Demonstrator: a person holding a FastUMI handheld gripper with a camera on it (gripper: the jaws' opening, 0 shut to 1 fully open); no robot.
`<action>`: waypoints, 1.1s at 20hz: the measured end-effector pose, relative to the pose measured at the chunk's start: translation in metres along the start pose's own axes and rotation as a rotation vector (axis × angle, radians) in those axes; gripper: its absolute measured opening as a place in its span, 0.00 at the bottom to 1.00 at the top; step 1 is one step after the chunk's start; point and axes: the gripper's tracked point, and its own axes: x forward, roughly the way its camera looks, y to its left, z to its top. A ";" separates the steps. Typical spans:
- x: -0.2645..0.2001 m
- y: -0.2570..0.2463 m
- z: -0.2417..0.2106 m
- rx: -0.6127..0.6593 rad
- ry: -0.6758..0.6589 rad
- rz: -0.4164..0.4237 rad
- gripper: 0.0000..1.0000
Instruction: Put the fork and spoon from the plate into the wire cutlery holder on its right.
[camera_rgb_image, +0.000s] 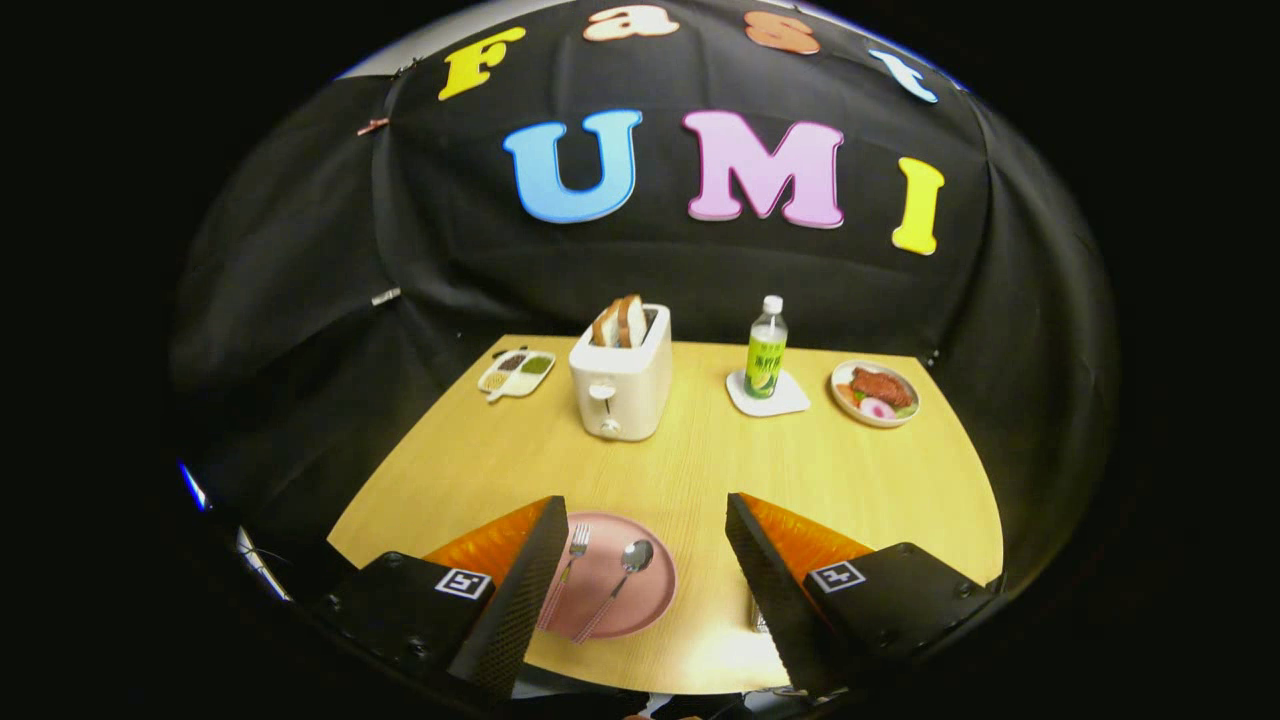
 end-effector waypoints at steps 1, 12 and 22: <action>0.010 0.004 -0.016 -0.011 0.061 0.006 0.99; 0.078 0.027 -0.131 -0.026 0.436 0.014 0.79; 0.096 0.036 -0.187 0.026 0.619 0.003 0.65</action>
